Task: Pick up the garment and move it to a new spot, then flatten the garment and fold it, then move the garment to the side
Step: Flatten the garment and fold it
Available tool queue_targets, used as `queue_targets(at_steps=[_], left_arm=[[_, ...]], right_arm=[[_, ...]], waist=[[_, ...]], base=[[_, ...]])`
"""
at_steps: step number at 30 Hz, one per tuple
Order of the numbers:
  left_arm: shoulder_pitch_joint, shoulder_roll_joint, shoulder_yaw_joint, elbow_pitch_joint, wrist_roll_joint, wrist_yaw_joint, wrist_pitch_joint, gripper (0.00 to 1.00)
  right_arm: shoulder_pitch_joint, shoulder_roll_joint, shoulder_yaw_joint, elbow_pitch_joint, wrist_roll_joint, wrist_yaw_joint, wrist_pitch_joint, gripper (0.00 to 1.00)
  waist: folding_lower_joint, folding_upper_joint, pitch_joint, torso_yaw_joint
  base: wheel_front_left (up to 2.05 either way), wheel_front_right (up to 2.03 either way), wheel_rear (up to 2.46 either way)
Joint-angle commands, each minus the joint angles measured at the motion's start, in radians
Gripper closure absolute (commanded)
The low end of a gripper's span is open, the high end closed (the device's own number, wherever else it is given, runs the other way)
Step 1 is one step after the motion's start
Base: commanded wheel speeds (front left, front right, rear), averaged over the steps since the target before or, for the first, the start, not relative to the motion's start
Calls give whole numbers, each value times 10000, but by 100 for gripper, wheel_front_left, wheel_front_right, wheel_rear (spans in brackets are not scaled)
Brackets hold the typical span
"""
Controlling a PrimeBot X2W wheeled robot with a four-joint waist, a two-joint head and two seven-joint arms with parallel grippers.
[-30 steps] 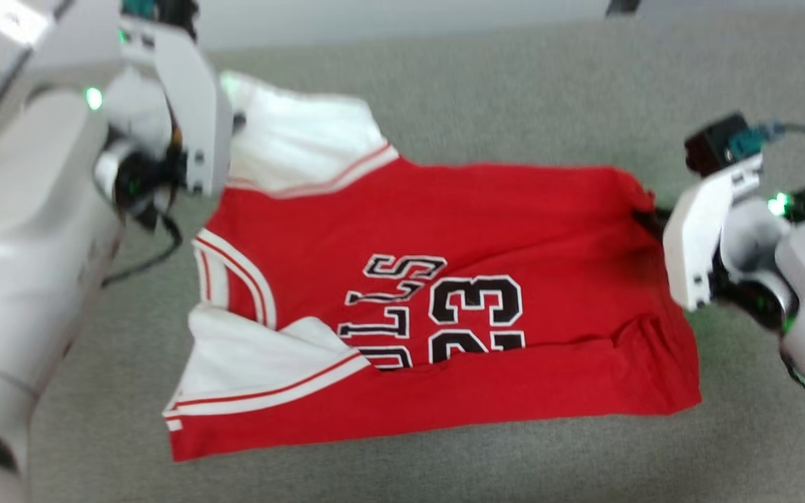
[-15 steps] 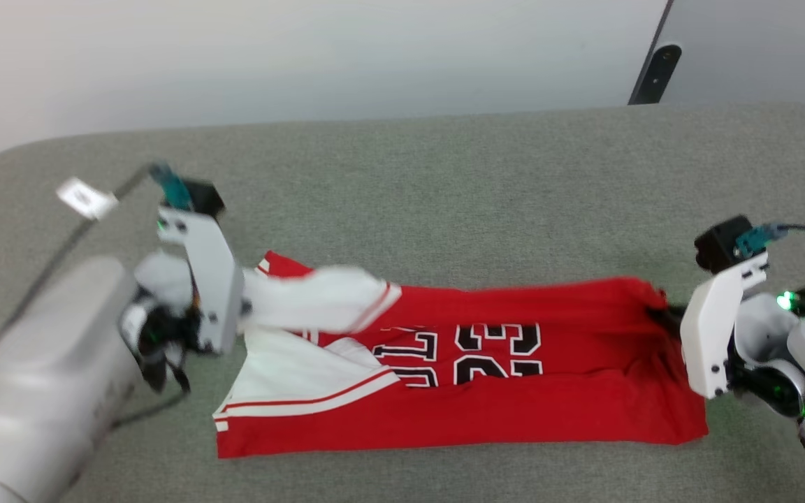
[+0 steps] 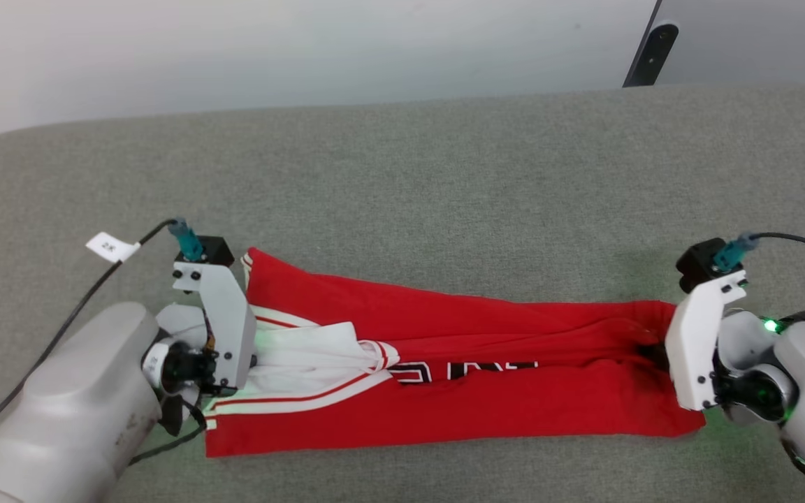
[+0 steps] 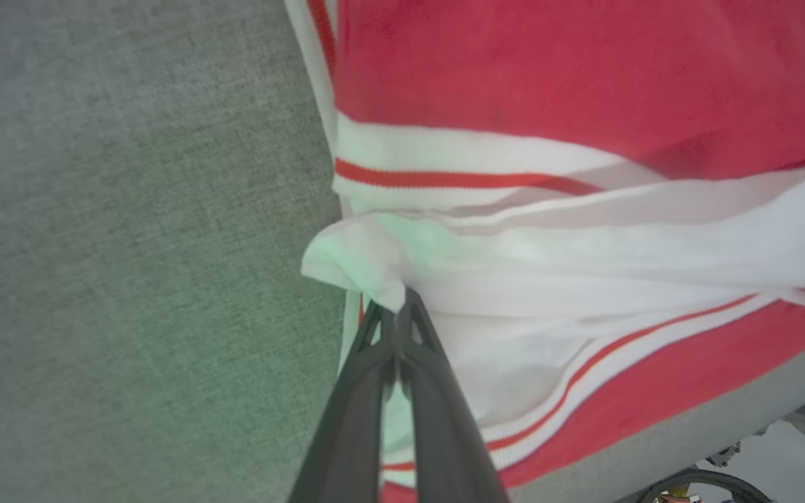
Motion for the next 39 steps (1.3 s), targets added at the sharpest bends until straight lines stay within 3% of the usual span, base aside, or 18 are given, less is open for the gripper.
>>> queue_targets(at_steps=[1,7,9,10,11,12,26,27,28,29,33,39], left_arm=[[66,-39,-33,99,-34,83,35,100],[62,-528,-88,764,-144,96,237,100],[58,-645,-63,937,-197,73,172,71],[32,-673,-69,999,-158,40,107,53],[23,-685,-86,1060,-133,10,61,5],[22,-688,-89,1135,-131,11,79,0],[-311,-521,-176,1115,203,-156,-457,0],[-266,-477,-116,1022,186,-159,-606,0],[-215,-428,-82,887,211,-232,-806,0],[-166,-366,-86,704,315,-323,-1086,0],[168,1,57,-10,643,-345,-2449,0],[1222,690,310,-1215,903,126,-4153,0]], right_arm=[[-66,13,-20,102,-38,-15,52,100],[-152,773,-229,1082,-47,-15,777,100],[-164,959,-248,1338,-106,-13,889,100],[-151,1023,-244,1431,-143,-13,938,100],[-143,1073,-265,1511,-167,-13,920,100],[-112,1106,-285,1575,-171,-13,904,100],[530,1153,-265,1986,-303,-13,301,99],[570,1139,-246,1970,-347,-13,210,88],[604,1109,-235,1938,-412,-13,51,57],[654,1082,-243,1933,-472,-13,-141,0],[874,955,-252,1849,-834,-13,-1265,0],[1272,758,-28,1376,-1118,-13,-2481,0]], waist=[[0,0,44,-38],[0,0,-122,-27],[0,0,-264,14],[0,0,-338,46],[0,0,-415,81],[0,0,-498,119],[0,0,-1600,710],[0,0,-1665,750],[0,0,-1729,791],[0,0,-1798,827],[0,0,-2088,976],[0,0,-2626,1080]], base=[[0,0,0],[0,0,0],[0,0,0],[0,0,0],[0,0,0],[0,0,0],[0,0,0],[0,0,0],[0,0,0],[0,0,0],[0,0,0],[0,0,0]])
